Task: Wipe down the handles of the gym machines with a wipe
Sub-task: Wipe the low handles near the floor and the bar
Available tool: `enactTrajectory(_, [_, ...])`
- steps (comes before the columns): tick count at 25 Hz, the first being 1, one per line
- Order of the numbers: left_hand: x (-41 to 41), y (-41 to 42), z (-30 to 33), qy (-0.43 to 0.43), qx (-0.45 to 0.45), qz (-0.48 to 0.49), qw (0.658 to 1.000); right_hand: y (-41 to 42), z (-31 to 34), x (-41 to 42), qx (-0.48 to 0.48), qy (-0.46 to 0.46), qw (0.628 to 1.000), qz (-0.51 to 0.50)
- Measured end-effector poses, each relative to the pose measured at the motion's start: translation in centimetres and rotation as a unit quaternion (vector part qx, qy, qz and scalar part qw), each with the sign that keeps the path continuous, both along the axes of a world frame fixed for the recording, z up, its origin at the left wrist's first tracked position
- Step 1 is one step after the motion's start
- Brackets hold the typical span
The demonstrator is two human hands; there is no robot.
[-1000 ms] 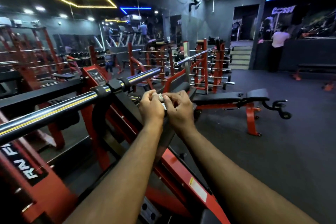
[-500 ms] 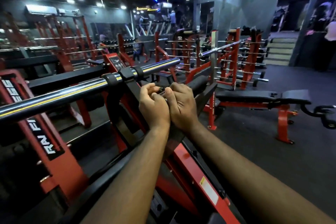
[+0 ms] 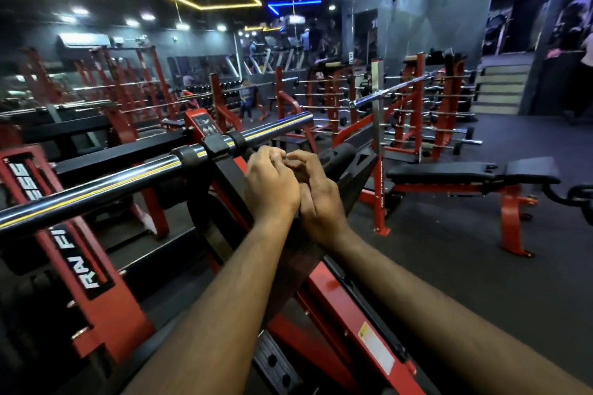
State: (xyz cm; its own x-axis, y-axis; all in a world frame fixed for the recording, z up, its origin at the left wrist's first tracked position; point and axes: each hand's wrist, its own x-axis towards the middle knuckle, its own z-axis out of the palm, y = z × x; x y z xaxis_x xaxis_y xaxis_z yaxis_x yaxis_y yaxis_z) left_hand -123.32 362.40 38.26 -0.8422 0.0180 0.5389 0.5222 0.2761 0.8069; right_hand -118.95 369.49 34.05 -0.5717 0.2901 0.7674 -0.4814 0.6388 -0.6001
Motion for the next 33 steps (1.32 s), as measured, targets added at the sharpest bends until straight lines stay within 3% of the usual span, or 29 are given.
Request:
enactTrajectory(3, [0.6, -0.2, 0.2, 0.009, -0.025, 0.015, 1.0, 2.7, -0.1, 0.2, 0.048, -0.034, 0.998, 0.01])
enactTrajectory(7, [0.5, -0.1, 0.2, -0.01, -0.054, 0.007, 0.998, 6.8, 1.6, 0.1, 0.011, -0.086, 0.979, -0.186])
enactTrajectory(13, [0.2, -0.2, 0.1, -0.021, -0.035, -0.011, 0.999, 1.4, 1.8, 2.9, 0.059, -0.044, 0.995, -0.06])
enactTrajectory(18, [0.3, -0.2, 0.1, -0.021, -0.037, -0.009, 0.999, 7.0, 4.1, 0.6, -0.01, -0.106, 0.968, -0.226])
enactTrajectory(20, [0.4, -0.2, 0.2, -0.024, -0.039, -0.008, 0.999, 5.7, 4.4, -0.1, 0.007, -0.132, 0.96, -0.247])
enactTrajectory(25, [0.4, -0.4, 0.1, -0.03, -0.025, -0.02, 0.999, 0.1, 2.9, 3.6, 0.08, -0.076, 0.991, -0.076])
enactTrajectory(29, [0.5, -0.4, 0.2, -0.06, -0.01, -0.037, 0.997, 6.4, 3.7, 0.8, -0.02, -0.091, 0.964, -0.248])
enactTrajectory(31, [0.6, -0.5, 0.2, -0.064, -0.008, -0.038, 0.997, 8.1, 4.2, -0.2, -0.071, -0.119, 0.952, -0.273])
enactTrajectory(33, [0.6, -0.5, 0.2, -0.058, -0.007, -0.039, 0.998, 5.8, 4.3, 0.0, -0.028, -0.116, 0.966, -0.229])
